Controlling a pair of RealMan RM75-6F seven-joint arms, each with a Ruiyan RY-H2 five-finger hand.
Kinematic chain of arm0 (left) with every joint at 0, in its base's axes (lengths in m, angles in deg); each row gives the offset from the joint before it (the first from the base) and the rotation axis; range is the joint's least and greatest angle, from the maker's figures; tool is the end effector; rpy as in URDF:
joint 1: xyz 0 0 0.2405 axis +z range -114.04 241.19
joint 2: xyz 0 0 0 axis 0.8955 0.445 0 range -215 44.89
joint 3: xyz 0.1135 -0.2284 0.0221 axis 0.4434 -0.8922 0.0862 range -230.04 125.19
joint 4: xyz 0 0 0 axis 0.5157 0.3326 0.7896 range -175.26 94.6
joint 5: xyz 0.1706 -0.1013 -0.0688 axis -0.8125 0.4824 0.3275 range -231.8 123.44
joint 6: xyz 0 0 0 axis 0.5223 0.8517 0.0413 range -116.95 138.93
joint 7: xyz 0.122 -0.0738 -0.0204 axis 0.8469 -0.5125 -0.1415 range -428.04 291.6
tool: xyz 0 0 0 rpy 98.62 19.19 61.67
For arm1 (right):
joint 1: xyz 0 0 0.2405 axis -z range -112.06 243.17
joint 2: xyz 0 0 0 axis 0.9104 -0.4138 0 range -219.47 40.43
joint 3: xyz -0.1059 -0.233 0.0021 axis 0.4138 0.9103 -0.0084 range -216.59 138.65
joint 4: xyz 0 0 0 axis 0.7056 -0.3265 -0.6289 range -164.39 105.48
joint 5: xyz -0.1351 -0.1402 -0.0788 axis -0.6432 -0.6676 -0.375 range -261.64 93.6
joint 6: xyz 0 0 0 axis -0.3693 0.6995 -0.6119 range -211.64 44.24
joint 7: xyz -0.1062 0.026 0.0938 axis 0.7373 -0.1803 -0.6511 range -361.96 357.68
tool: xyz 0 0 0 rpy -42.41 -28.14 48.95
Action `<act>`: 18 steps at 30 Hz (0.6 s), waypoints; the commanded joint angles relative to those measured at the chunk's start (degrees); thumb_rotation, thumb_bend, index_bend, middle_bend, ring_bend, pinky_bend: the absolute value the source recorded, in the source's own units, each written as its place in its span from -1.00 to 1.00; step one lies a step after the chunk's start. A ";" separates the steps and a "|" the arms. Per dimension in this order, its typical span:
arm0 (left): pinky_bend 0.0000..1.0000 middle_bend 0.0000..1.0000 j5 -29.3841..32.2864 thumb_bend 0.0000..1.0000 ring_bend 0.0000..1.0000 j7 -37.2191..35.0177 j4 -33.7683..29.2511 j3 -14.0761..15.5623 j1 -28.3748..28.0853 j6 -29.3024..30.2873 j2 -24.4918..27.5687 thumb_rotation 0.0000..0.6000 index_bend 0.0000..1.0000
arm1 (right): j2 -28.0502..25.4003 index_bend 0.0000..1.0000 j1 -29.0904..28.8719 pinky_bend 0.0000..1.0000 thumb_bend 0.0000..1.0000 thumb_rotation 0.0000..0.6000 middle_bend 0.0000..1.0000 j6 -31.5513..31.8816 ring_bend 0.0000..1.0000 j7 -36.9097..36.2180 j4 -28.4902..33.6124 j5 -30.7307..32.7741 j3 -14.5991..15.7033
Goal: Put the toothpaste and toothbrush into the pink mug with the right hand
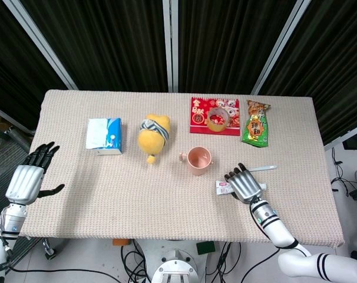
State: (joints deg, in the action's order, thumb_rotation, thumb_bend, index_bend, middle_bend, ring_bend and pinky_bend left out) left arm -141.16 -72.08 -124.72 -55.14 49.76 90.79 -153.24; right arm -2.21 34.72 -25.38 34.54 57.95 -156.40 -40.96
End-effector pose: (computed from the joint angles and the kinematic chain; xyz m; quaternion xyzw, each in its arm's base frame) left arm -0.3036 0.2317 0.1365 -0.6423 -0.3638 -0.4059 0.5388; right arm -0.2087 -0.2721 -0.0244 0.8118 -0.2763 0.2533 0.4477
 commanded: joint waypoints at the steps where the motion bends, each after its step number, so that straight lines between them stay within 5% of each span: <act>1: -0.63 -0.94 -0.04 -0.76 -0.91 -0.15 0.02 0.01 0.00 0.00 -0.01 0.85 -0.88 | 0.33 0.21 0.05 -0.37 0.28 1.00 0.12 0.46 -0.22 -0.07 -0.41 -0.37 0.20; 10: -0.63 -0.94 -0.36 -0.76 -0.91 -0.57 0.32 0.05 0.25 0.55 -0.13 0.82 -0.92 | -0.53 0.35 0.88 -0.23 0.39 1.00 0.23 3.02 -0.08 -2.32 0.05 -3.13 0.82; 18: -0.63 -0.94 -0.59 -0.76 -0.91 -0.05 -0.34 0.17 0.60 1.07 0.29 0.83 -0.92 | -4.82 0.36 2.56 -0.23 0.38 1.00 0.22 11.14 -0.08 -13.50 2.84 -12.92 0.33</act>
State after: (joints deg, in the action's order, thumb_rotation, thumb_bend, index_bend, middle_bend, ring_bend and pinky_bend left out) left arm -141.75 -72.13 -125.05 -54.99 50.34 91.85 -152.97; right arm -5.31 36.61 -17.34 24.68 59.63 -165.84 -40.32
